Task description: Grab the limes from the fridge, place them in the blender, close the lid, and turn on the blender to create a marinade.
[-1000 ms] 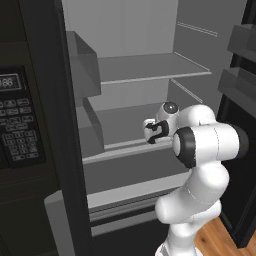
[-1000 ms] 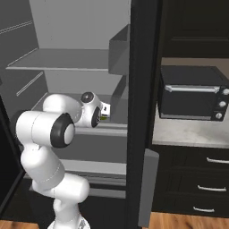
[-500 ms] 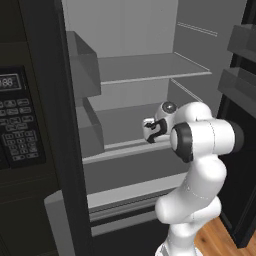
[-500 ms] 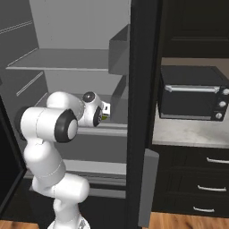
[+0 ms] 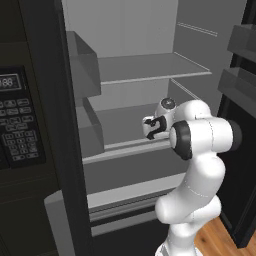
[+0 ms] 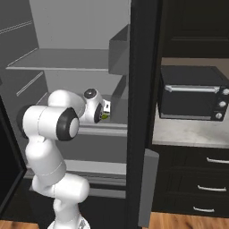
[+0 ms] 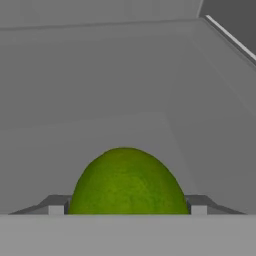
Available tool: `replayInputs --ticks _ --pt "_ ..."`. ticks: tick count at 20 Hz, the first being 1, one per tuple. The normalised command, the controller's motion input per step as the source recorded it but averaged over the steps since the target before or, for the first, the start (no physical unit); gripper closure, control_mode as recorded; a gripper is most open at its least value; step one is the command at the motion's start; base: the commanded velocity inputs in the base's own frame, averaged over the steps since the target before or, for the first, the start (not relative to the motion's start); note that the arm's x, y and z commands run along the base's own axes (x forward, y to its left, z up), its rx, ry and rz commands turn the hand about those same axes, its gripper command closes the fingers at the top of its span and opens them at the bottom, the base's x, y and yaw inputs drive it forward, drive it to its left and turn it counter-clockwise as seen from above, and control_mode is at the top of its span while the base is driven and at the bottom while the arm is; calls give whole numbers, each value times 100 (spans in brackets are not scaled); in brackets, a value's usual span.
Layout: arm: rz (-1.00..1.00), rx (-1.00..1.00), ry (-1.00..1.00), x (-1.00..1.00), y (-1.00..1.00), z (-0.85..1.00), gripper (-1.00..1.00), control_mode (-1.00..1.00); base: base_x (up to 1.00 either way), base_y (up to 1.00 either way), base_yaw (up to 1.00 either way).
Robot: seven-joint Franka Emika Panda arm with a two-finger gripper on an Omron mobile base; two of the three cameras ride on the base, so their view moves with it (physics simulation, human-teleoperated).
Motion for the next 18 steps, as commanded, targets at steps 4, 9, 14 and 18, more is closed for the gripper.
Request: replayInputs --ticks 4,9,14,18 --pt "-6 0 13 -15 0 -30 100 -100 0 0 0" --pt "-6 0 8 -9 0 -32 100 -100 0 0 0" --pt "-2 0 1 -39 0 -45 100 -100 0 0 0" --pt "0 0 -1 -100 7 -10 100 -100 0 0 0"
